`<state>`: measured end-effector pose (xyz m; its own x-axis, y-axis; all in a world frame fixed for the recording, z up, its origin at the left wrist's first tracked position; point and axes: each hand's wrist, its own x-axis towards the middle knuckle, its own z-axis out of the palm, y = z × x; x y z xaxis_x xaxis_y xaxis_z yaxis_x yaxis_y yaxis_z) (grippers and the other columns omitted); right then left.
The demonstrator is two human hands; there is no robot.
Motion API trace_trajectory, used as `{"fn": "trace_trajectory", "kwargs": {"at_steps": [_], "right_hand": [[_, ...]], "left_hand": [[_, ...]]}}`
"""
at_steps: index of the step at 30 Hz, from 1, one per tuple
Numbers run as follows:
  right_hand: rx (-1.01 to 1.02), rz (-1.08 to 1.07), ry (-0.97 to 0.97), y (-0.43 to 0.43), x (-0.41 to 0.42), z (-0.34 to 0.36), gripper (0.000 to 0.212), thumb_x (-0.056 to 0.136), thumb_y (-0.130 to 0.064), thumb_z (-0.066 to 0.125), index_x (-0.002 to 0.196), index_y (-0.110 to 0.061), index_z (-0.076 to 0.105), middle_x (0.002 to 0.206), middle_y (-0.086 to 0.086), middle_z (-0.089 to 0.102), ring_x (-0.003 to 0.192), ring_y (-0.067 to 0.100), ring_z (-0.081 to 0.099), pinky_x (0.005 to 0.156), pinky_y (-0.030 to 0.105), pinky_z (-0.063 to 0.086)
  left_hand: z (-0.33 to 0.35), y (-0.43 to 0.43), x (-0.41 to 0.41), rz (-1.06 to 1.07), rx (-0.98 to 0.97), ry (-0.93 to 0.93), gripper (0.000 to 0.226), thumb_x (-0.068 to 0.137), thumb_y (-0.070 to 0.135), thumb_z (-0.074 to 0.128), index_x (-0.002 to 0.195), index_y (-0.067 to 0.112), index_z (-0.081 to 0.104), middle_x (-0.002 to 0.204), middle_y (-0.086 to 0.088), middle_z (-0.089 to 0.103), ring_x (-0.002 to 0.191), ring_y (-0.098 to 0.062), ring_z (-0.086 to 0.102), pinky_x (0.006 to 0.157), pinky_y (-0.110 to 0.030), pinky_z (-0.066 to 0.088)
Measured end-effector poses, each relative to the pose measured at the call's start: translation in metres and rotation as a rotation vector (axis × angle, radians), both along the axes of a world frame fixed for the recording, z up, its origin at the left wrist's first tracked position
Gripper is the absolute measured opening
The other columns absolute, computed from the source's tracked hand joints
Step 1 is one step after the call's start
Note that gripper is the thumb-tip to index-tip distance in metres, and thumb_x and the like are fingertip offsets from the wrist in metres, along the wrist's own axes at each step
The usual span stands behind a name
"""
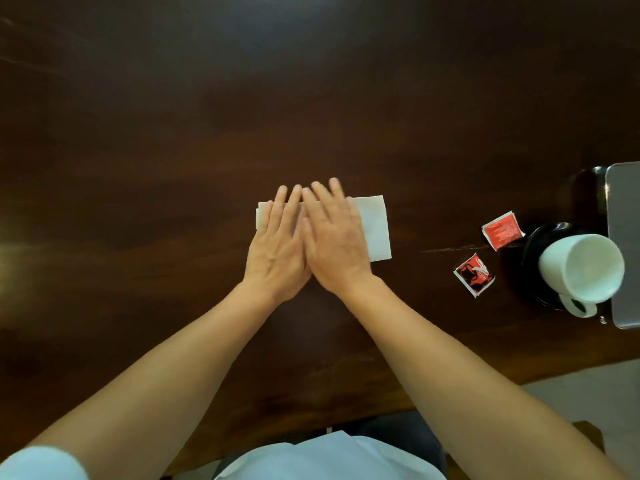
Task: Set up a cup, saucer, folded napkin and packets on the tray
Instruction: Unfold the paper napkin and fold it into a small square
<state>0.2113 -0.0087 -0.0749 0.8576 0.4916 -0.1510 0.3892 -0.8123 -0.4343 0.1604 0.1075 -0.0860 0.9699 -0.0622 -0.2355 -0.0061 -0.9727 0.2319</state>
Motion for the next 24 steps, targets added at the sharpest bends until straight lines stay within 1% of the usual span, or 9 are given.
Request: {"fn": "trace_trajectory", "kwargs": {"at_steps": [1,2,4,7,11,15,19,21,24], "right_hand": [[-0.073,0.098,0.034,0.001,-0.002,-0.008,0.054,0.105,-0.038,0.026,0.155,-0.017,0.027,0.162,0.006,0.028,0.153,0.026,0.011,0.123,0.05,0.014],[-0.143,0.172,0.046,-0.003,-0.005,-0.018,0.057,0.105,-0.044,0.021,0.157,-0.02,0.017,0.166,0.004,0.018,0.154,0.024,0.003,0.123,0.051,0.008],[-0.228,0.238,0.0,-0.019,-0.008,-0.036,0.062,0.104,-0.051,0.016,0.158,-0.022,0.006,0.168,0.003,0.006,0.154,0.023,-0.006,0.123,0.051,0.001],[-0.255,0.233,-0.095,-0.039,-0.007,-0.052,0.067,0.102,-0.049,0.023,0.159,-0.019,0.004,0.168,0.005,0.003,0.154,0.027,-0.006,0.123,0.053,0.002],[-0.277,0.237,-0.132,-0.051,0.001,-0.054,0.071,0.102,-0.052,0.02,0.159,-0.015,0.001,0.168,0.006,-0.001,0.153,0.029,-0.007,0.122,0.055,0.002],[-0.332,0.224,-0.106,-0.07,0.019,-0.052,0.068,0.103,-0.051,0.015,0.157,-0.018,-0.008,0.168,0.002,-0.006,0.153,0.026,-0.011,0.122,0.054,0.0],[-0.379,0.241,-0.044,-0.081,0.033,-0.047,0.064,0.103,-0.053,0.003,0.155,-0.022,-0.017,0.166,-0.004,-0.015,0.151,0.023,-0.02,0.121,0.052,-0.009],[-0.401,0.269,-0.004,-0.08,0.035,-0.043,0.063,0.101,-0.056,-0.001,0.152,-0.025,-0.024,0.164,-0.005,-0.022,0.149,0.022,-0.026,0.12,0.052,-0.014],[-0.453,0.271,0.048,-0.078,0.045,-0.031,0.067,0.099,-0.063,0.001,0.149,-0.03,-0.028,0.163,-0.002,-0.026,0.149,0.026,-0.026,0.116,0.058,-0.015]], "left_hand": [[-0.008,-0.001,-0.007,-0.002,0.038,0.059,0.073,0.104,0.041,0.033,0.161,0.009,0.0,0.169,-0.018,0.003,0.156,-0.033,-0.005,0.127,-0.048,0.001],[-0.014,-0.002,-0.016,0.021,0.074,0.083,0.074,0.105,0.043,0.028,0.16,0.01,-0.008,0.169,-0.017,-0.003,0.156,-0.031,-0.009,0.127,-0.048,-0.001],[-0.023,-0.008,-0.029,0.093,0.118,0.082,0.072,0.104,0.045,0.018,0.159,0.007,-0.009,0.169,-0.017,-0.006,0.156,-0.03,-0.01,0.127,-0.046,-0.002],[-0.03,-0.019,-0.04,0.215,0.108,0.052,0.076,0.104,0.051,0.013,0.159,0.001,-0.002,0.169,-0.018,-0.004,0.156,-0.03,-0.006,0.126,-0.042,-0.006],[-0.032,-0.013,-0.055,0.232,0.147,0.077,0.083,0.101,0.057,0.016,0.159,0.002,-0.005,0.168,-0.015,-0.011,0.156,-0.028,-0.011,0.126,-0.04,-0.009],[-0.03,-0.008,-0.065,0.219,0.141,0.077,0.084,0.101,0.057,0.019,0.159,0.001,-0.005,0.168,-0.015,-0.013,0.156,-0.027,-0.014,0.126,-0.038,-0.006],[-0.024,-0.015,-0.07,0.248,0.15,0.152,0.085,0.1,0.061,0.009,0.157,0.002,-0.015,0.166,-0.014,-0.025,0.154,-0.027,-0.022,0.127,-0.041,-0.004],[-0.018,-0.023,-0.077,0.261,0.139,0.203,0.089,0.099,0.065,0.008,0.156,0.002,-0.02,0.165,-0.015,-0.027,0.153,-0.028,-0.025,0.126,-0.043,-0.003],[-0.008,-0.031,-0.086,0.241,0.151,0.302,0.098,0.092,0.074,0.002,0.152,0.003,-0.029,0.162,-0.016,-0.034,0.151,-0.03,-0.029,0.126,-0.046,-0.003]]}}
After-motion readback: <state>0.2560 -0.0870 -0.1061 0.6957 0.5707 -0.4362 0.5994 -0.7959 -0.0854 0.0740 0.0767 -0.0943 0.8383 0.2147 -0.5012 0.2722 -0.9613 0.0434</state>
